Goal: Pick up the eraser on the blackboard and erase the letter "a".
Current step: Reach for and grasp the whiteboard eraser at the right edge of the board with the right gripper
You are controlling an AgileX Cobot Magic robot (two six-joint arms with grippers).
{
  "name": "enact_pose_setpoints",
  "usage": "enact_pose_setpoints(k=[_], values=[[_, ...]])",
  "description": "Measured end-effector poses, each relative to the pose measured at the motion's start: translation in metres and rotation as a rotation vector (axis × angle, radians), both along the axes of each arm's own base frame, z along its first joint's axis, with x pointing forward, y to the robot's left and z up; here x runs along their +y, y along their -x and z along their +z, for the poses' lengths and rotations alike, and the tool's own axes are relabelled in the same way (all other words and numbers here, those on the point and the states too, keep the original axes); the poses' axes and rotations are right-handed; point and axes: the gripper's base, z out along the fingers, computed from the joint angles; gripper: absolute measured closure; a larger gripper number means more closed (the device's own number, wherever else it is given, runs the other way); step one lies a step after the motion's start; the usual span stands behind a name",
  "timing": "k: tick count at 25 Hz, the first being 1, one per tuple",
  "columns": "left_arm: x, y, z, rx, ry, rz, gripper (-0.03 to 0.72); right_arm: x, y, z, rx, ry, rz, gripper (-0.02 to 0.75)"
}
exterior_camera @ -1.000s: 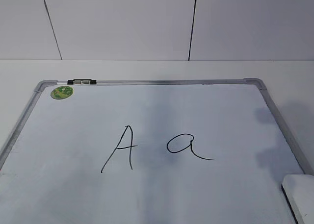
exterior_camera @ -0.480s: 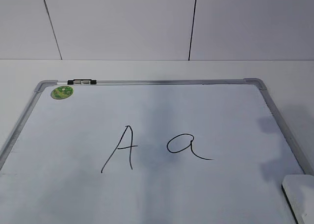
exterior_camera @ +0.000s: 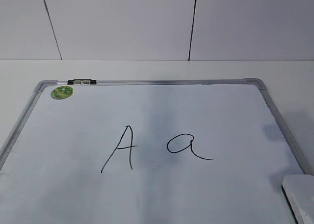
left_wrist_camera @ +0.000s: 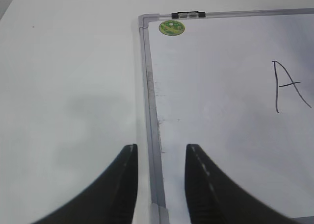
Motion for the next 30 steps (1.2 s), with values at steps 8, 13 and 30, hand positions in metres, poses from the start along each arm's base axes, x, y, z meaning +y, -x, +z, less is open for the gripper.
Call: enact_pose_setpoints(k=[8, 13, 30], values=[[0.000, 0.000, 0.000, 0.000, 0.000, 0.000, 0.444, 0.003, -0.005, 0.000, -0.045, -0.027, 0.004, 0.133], [0.000, 0.000, 0.000, 0.000, 0.000, 0.000, 0.443, 0.007, -0.010, -0.006, -0.017, -0.043, -0.003, 0.071], [0.000, 0.000, 0.000, 0.000, 0.000, 0.000, 0.443, 0.008, -0.025, -0.021, 0.026, -0.043, -0.045, 0.060]])
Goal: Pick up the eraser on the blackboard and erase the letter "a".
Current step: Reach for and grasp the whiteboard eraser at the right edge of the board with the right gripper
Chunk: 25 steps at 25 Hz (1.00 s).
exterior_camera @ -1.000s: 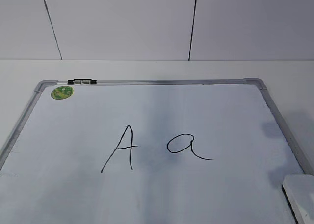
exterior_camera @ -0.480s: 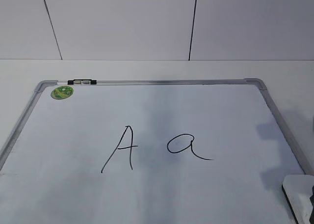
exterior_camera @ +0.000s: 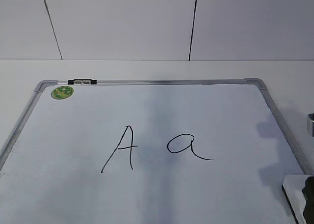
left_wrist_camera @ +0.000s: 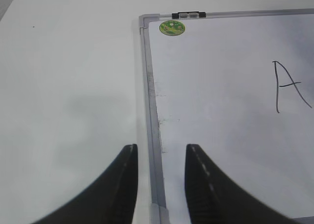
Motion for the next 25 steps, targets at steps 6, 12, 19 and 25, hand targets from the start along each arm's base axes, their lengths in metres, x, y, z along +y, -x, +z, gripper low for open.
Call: enact_pose_setpoints(k=[6, 12, 19, 25], values=[[0.000, 0.000, 0.000, 0.000, 0.000, 0.000, 0.443, -0.007, -0.008, -0.004, 0.005, -0.037, -0.006, 0.060], [0.000, 0.000, 0.000, 0.000, 0.000, 0.000, 0.443, -0.006, -0.014, -0.010, 0.014, -0.049, 0.016, 0.060], [0.000, 0.000, 0.000, 0.000, 0.000, 0.000, 0.443, -0.005, -0.021, -0.020, 0.035, -0.035, 0.022, 0.060], [0.000, 0.000, 0.000, 0.000, 0.000, 0.000, 0.444, -0.007, -0.026, -0.026, 0.045, 0.012, 0.030, 0.060]])
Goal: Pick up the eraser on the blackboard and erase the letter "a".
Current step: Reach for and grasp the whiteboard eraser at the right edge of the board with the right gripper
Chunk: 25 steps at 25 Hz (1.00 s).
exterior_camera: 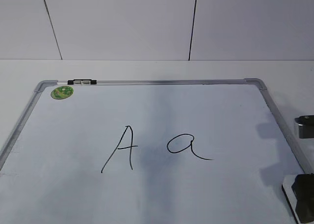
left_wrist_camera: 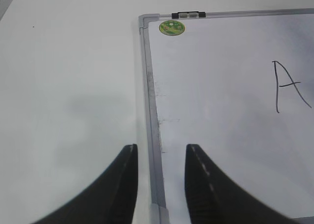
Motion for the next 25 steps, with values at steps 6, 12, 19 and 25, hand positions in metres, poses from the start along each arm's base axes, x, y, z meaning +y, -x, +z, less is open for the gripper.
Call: enact_pose_setpoints(k=[6, 12, 19, 25], values=[[0.000, 0.000, 0.000, 0.000, 0.000, 0.000, 0.443, 0.003, -0.004, -0.006, 0.008, -0.013, -0.008, 0.060], [0.000, 0.000, 0.000, 0.000, 0.000, 0.000, 0.443, 0.003, -0.006, -0.006, -0.008, -0.020, -0.006, 0.061], [0.000, 0.000, 0.000, 0.000, 0.000, 0.000, 0.443, 0.001, -0.006, -0.006, -0.011, -0.023, -0.021, 0.063], [0.000, 0.000, 0.000, 0.000, 0.000, 0.000, 0.443, -0.010, -0.008, -0.006, 0.005, -0.042, -0.054, 0.064]])
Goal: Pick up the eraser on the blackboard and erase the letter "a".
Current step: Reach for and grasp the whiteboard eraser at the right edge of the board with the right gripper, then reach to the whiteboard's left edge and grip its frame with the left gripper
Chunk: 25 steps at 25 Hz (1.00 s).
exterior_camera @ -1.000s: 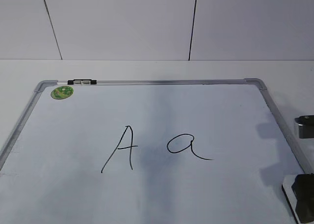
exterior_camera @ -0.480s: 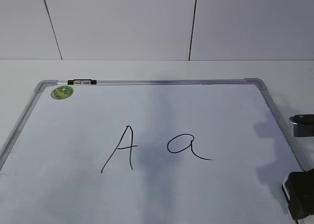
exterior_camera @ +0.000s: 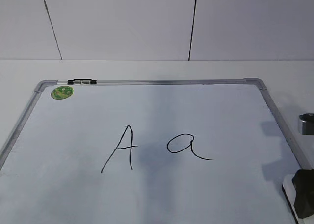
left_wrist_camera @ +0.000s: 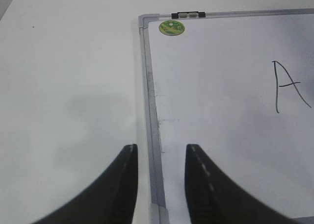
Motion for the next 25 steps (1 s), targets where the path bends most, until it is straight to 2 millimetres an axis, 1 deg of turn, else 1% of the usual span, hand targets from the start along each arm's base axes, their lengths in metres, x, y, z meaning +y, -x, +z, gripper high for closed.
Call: enact_pose_setpoints(k=[10, 25], values=[[0.0000, 0.0000, 0.0000, 0.000, 0.000, 0.000, 0.443, -0.0002, 0.0023, 0.0000, 0.031, -0.020, 0.065, 0.071], [0.0000, 0.0000, 0.0000, 0.000, 0.000, 0.000, 0.443, 0.0012, 0.0038, 0.0000, 0.047, -0.036, 0.089, 0.083]])
